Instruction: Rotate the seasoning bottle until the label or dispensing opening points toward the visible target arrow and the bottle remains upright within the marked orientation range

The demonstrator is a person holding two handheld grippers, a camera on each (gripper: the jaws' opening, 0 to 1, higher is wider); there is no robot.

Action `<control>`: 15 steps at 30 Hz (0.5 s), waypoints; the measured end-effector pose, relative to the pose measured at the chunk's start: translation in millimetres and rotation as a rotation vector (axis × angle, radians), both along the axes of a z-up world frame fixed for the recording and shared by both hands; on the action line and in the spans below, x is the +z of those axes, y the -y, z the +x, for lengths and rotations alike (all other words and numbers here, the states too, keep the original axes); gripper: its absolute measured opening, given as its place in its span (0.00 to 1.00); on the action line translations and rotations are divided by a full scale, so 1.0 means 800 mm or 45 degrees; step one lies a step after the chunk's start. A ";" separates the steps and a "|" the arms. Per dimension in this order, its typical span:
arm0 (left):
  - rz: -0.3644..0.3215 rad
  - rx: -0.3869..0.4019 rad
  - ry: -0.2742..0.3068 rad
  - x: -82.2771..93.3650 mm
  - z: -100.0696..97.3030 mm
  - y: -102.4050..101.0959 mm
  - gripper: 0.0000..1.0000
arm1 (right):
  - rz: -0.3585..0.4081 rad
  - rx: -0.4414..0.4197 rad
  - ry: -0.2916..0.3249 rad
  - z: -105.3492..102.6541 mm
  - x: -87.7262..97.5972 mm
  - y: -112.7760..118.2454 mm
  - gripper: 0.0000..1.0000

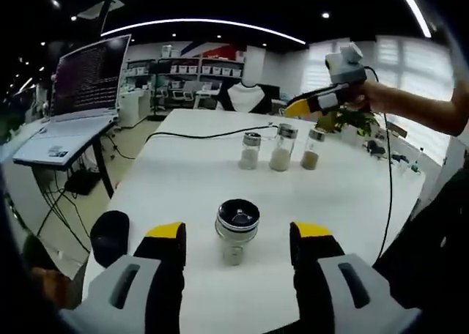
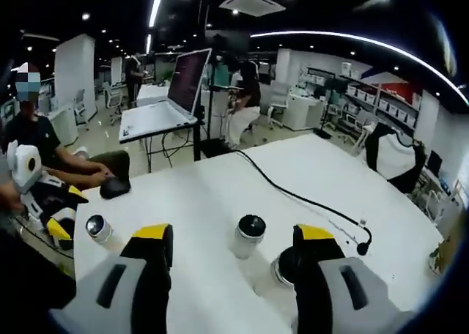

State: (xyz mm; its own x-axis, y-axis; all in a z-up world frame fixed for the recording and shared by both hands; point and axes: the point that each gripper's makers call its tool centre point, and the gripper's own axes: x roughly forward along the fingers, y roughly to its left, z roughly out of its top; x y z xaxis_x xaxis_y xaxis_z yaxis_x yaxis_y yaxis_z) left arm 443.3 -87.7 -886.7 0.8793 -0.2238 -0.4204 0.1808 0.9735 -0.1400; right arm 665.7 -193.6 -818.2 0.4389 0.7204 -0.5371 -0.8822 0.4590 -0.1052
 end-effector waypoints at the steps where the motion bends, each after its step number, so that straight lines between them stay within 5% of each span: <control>1: 0.001 -0.003 0.002 0.001 -0.001 0.001 0.67 | -0.004 0.006 -0.003 0.004 -0.002 -0.003 0.65; 15: -0.006 -0.029 0.041 0.014 -0.010 0.017 0.89 | -0.239 0.093 -0.043 0.060 -0.067 -0.027 0.52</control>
